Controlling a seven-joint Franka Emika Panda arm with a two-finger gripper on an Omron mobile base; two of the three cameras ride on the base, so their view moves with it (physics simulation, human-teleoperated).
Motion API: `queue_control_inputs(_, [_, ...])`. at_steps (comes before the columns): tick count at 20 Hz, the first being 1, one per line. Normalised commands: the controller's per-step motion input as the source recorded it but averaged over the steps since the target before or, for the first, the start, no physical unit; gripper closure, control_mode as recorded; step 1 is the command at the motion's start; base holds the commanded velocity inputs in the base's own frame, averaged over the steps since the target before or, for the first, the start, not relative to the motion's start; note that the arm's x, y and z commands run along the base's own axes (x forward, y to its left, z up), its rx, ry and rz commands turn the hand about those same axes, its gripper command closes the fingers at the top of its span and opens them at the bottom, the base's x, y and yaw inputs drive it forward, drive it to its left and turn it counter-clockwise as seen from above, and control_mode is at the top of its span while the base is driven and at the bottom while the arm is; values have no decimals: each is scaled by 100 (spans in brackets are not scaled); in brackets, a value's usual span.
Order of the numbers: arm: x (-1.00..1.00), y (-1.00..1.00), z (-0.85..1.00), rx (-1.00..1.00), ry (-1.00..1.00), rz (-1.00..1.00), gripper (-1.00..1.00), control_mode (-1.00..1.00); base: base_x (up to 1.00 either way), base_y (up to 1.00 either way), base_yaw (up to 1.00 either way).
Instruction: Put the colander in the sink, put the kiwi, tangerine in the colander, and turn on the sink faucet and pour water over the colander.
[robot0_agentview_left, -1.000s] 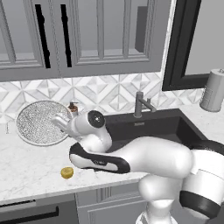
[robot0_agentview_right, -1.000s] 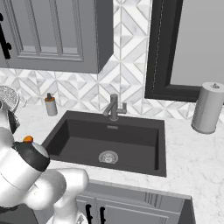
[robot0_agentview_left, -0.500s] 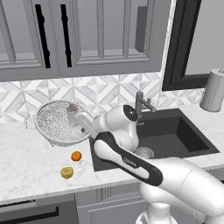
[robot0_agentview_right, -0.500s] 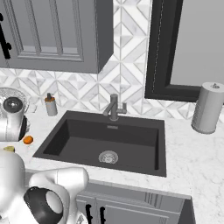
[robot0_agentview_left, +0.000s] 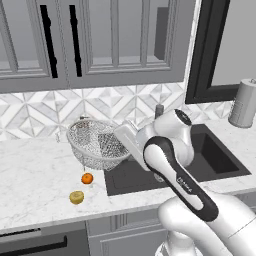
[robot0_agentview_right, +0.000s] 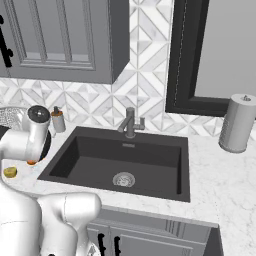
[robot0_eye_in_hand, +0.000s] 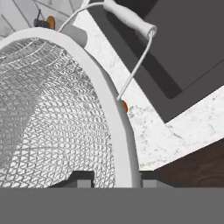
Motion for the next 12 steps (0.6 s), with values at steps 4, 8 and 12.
queue_control_inputs(4, [-32, -88, 6, 0, 10, -3, 100, -100, 0, 0, 0])
queue_control_inputs(8, [-18, -84, 0, 0, 10, -7, 100, -100, 0, 0, 0])
queue_control_inputs(12, [-7, -83, -2, -1, 9, -13, 100, -100, 0, 0, 0])
